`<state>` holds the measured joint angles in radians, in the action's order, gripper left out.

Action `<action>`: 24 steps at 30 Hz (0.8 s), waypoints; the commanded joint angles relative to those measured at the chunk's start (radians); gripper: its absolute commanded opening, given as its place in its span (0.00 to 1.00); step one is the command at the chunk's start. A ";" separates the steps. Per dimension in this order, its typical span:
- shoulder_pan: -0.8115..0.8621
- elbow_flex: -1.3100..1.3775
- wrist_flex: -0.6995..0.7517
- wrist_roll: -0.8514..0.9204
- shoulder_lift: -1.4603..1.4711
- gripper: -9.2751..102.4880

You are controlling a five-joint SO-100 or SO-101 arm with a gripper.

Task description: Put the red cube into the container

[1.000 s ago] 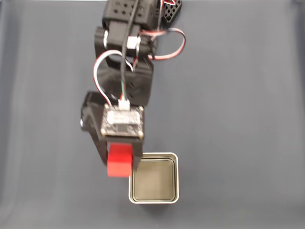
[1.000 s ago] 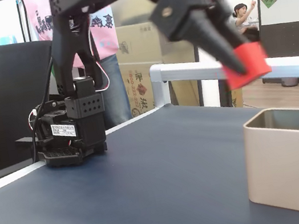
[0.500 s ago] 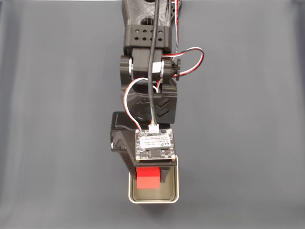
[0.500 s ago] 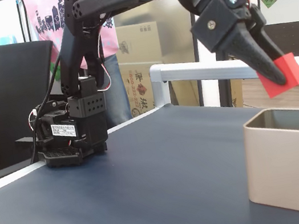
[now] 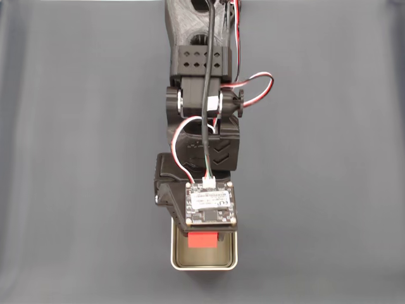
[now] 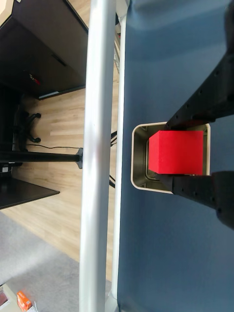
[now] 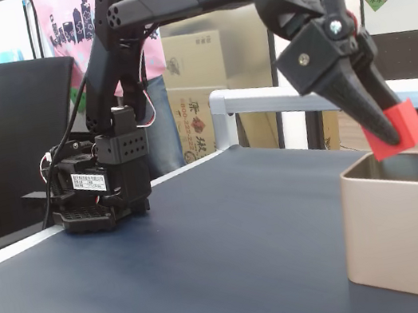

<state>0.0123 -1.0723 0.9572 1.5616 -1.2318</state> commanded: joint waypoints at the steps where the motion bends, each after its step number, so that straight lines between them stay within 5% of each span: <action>1: -0.008 0.015 0.003 -0.008 -0.011 0.10; 11: -0.005 0.015 0.000 -0.017 -0.002 0.10; 24: 0.002 0.012 -0.025 -0.054 -0.014 0.25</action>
<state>0.0123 -1.0723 0.9541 1.5156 -1.2210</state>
